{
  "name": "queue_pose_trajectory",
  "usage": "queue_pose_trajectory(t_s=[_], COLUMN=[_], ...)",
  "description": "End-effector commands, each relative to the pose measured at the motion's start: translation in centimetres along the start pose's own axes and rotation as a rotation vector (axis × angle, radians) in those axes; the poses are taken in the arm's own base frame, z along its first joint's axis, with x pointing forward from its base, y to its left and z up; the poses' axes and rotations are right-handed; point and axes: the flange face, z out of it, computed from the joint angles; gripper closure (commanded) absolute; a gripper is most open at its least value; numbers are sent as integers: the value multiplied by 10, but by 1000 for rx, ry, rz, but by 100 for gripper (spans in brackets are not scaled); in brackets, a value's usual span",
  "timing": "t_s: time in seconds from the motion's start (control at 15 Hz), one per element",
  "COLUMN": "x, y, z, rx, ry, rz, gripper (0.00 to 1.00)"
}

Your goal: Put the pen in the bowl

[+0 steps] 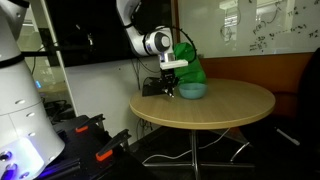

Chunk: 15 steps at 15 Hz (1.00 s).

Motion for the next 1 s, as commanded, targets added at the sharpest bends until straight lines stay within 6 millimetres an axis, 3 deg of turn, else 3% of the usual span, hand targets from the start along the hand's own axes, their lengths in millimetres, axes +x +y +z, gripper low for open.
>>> queue_pose_trajectory(t_s=[0.0, 0.2, 0.4, 0.6, 0.93], x=[-4, -6, -9, -2, 17], y=[3, 23, 46, 65, 89], z=[-42, -72, -81, -74, -42], rx=[-52, -127, -178, -235, -273], ry=[0, 24, 51, 77, 89], rz=[-4, 46, 120, 149, 135], gripper=[96, 96, 96, 96, 96])
